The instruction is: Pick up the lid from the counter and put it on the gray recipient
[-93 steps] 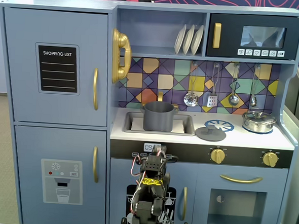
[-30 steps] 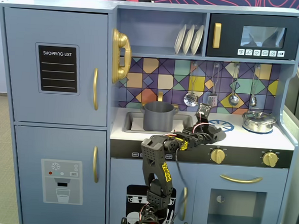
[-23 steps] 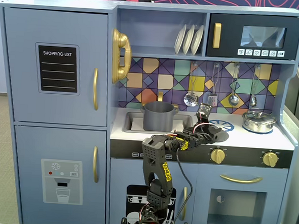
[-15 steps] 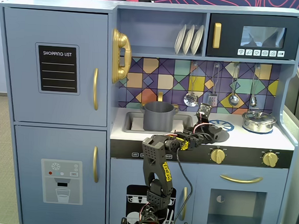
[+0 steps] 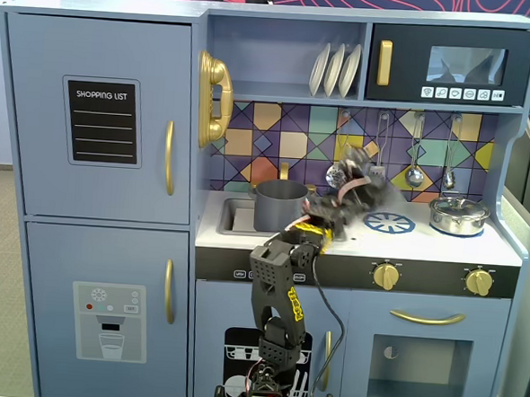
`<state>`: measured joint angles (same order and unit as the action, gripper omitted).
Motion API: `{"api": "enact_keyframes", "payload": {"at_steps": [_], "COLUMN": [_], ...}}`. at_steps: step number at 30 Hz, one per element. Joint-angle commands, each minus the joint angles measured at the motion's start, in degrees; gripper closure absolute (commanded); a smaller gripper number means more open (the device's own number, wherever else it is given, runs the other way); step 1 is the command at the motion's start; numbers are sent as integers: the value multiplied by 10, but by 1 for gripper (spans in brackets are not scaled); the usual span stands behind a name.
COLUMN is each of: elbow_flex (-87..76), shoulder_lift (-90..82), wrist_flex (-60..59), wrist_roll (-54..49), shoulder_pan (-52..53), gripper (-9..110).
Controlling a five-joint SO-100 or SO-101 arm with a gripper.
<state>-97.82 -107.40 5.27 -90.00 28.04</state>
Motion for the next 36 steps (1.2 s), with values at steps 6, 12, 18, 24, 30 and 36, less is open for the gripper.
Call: {"api": "enact_keyframes", "payload": {"at_steps": [6,12,18,24,30,36], "elbow_flex": [174,160,116,76,30,4], "shoulder_lift": [-61,-58,-56,-69,-93,-113], "wrist_flex": [-130,-139,-125,-121,-118,-118], "wrist_roll": [13,8,17,22,23,27], "shoulder_pan": [-156,-219,-245,-259,-265,-264], "gripper": [102,102,102,102,102,102]}}
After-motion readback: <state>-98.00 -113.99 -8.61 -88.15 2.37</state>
